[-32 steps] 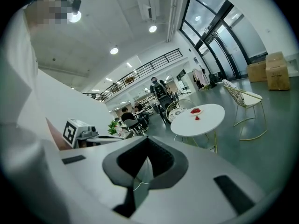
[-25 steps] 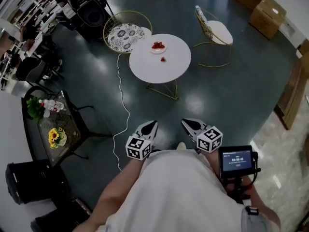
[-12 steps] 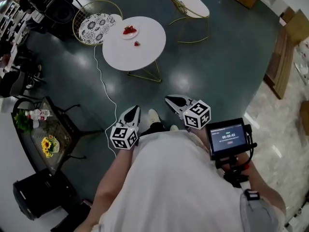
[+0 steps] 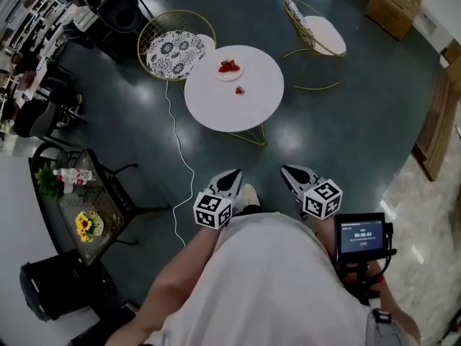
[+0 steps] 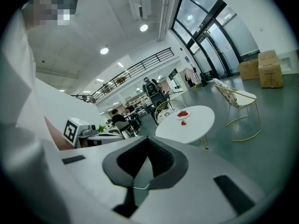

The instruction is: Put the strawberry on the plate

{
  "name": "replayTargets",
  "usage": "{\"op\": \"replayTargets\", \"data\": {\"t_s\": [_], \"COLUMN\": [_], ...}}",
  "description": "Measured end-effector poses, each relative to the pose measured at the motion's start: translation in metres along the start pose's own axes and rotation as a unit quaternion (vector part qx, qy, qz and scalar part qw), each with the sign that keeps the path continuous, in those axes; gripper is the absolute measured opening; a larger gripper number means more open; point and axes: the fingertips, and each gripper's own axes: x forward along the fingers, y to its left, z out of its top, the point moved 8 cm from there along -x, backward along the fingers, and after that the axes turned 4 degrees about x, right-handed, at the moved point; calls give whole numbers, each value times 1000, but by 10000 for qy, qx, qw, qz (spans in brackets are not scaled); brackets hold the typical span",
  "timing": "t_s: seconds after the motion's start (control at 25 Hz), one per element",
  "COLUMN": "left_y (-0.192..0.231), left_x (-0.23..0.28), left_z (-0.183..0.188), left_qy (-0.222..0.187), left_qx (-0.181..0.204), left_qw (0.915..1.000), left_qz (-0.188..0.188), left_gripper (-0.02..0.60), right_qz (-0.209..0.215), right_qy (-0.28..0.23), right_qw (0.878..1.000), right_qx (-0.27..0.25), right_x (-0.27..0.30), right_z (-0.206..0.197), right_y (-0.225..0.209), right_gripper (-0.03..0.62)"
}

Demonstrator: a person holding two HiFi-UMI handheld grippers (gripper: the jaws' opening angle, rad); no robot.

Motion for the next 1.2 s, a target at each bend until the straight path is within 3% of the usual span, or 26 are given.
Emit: {"op": "replayTargets", "data": {"t_s": [0.4, 0.76, 1.2], "left_y": [72, 132, 159], "left_x": [28, 24, 26], "left_z": [32, 40, 46], "left_qy": [-125, -137, -193], "left_qx": [107, 46, 11], "left_qw": [9994, 9997, 9997], "left_qz": [-294, -220, -146], "left_gripper": [6, 6, 6], "right_qz": [-383, -585, -429], "right_qy": [-139, -128, 45], "right_qw": [9991, 9982, 9990], "right_qx": [-66, -101, -138], "right_x": [60, 108, 148], "right_z": [39, 58, 66], "right_y": [-13, -10, -11], "right_gripper": [6, 6, 6]}}
